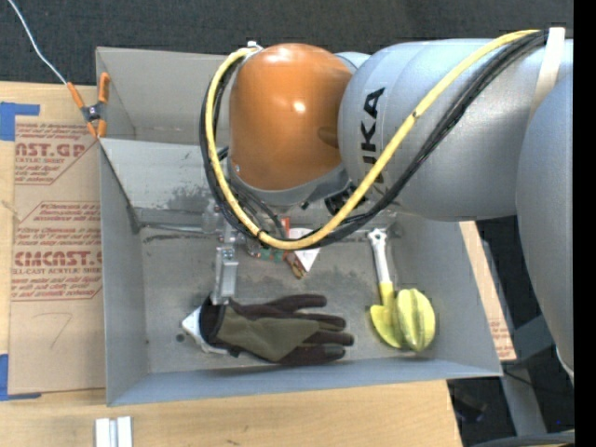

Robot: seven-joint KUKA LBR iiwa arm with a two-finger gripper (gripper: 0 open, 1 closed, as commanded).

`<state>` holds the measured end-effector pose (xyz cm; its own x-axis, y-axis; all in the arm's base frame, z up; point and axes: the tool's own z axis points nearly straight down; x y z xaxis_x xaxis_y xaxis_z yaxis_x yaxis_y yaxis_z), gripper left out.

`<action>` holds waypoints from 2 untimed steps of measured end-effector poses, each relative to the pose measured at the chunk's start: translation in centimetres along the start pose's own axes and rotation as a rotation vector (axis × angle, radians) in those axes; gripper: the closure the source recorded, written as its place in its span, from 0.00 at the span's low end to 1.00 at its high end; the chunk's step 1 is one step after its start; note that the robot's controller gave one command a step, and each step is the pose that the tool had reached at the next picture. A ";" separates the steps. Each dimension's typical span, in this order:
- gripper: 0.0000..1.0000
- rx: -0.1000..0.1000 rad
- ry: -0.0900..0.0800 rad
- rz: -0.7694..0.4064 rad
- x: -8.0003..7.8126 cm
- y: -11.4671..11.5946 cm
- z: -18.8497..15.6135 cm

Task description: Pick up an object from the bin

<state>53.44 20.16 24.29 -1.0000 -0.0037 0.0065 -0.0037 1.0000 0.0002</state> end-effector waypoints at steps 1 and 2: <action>0.00 -0.002 -0.008 0.003 -0.2 -0.2 -0.5; 0.00 -0.001 -0.007 -0.095 2.1 -5.2 10.6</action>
Offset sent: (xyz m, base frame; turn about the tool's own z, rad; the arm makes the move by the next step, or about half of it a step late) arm -0.0368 -0.0839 -0.1729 -0.1512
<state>51.26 14.92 13.74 -0.9951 -0.0985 -0.0005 -0.0985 0.9951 0.0014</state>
